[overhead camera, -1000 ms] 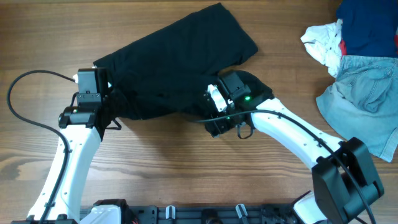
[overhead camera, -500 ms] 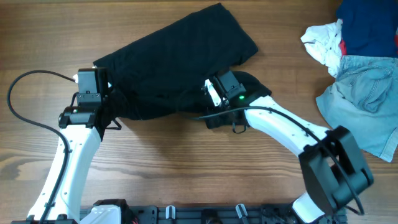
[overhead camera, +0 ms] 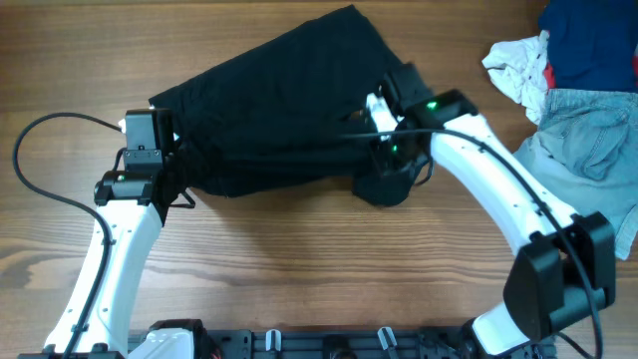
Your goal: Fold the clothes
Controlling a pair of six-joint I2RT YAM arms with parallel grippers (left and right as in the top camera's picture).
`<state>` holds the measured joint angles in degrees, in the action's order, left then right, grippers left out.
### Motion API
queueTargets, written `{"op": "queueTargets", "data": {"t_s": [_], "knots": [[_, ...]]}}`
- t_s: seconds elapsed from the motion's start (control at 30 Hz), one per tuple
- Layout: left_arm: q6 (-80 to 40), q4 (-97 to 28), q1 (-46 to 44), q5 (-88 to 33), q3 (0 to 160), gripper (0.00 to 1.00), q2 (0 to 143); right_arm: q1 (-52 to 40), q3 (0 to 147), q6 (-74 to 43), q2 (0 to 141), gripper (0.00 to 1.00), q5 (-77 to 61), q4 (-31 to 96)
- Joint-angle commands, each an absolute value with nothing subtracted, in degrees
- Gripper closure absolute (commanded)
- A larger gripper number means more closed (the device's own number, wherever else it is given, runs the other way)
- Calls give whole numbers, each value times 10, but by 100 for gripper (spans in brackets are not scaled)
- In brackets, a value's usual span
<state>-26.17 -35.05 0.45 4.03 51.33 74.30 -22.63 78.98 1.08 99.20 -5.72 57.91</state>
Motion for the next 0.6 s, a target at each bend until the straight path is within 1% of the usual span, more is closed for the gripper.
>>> {"op": "queueTargets", "data": {"t_s": [0.0,0.07,0.33,0.47,0.57], "knots": [[-259,-350,10,62,514,96,733,-214,840,23,976,50,-78,597],[-259,-350,10,61,514,96,733,-212,840,11,978,48,-77,592],[-259,-350,10,61,514,96,733,-199,839,-15,1016,48,-91,545],[-259,-350,10,61,514,96,733,-197,839,-10,1012,47,-163,581],[-259,-350,10,61,514,96,733,-201,839,18,1001,44,-211,639]]}}
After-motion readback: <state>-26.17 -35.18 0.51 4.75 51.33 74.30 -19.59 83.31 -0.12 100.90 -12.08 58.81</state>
